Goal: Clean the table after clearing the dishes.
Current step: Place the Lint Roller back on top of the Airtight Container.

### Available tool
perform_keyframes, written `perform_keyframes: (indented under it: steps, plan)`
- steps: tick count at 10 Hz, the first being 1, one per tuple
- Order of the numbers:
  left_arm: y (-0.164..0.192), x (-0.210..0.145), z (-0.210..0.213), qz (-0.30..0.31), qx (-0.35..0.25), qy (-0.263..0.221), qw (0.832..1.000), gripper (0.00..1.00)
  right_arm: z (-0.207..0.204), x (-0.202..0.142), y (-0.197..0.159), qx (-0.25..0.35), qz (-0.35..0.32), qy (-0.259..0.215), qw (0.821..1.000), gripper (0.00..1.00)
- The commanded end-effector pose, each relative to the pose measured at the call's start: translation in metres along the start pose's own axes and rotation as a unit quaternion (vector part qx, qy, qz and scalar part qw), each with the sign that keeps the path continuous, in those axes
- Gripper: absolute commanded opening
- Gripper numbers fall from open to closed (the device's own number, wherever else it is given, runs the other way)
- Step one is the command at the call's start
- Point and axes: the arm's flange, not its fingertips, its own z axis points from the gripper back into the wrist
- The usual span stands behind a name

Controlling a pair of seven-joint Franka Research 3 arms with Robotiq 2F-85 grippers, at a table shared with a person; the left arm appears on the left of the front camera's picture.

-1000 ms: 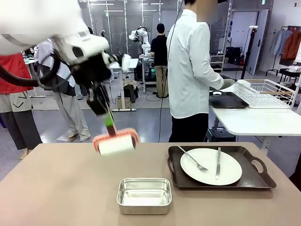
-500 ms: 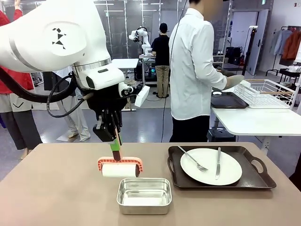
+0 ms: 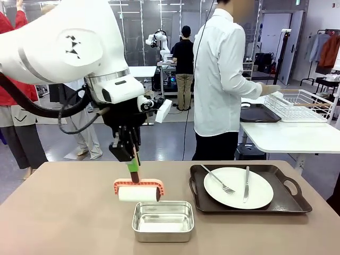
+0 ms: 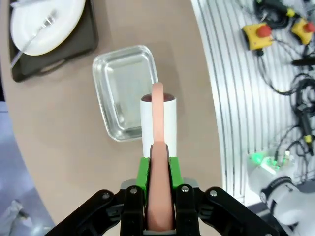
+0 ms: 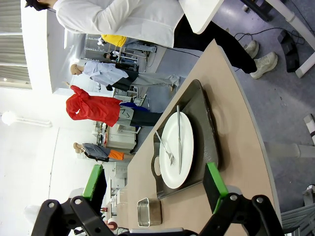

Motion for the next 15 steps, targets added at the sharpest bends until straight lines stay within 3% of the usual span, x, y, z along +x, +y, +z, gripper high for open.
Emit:
perform_keyframes:
  steps: [1,6,9,15]
  plan:
    - [0.035,0.021,-0.015,0.006,-0.002,-0.028,1.0,0.2,0.001,0.0,0.003,0.006,-0.002,-0.005,1.0,1.0]
    - [0.092,0.046,-0.083,0.044,-0.077,-0.007,0.996,0.2,0.001,0.0,0.003,0.006,-0.002,-0.005,1.0,1.0]
    - [0.111,0.04,-0.121,0.09,-0.092,0.042,0.991,0.2,0.001,0.0,0.003,0.006,-0.002,-0.005,1.0,1.0]
    - [0.138,0.013,-0.162,0.116,-0.091,0.076,0.986,0.2,0.001,0.0,0.003,0.006,-0.002,-0.005,1.0,1.0]
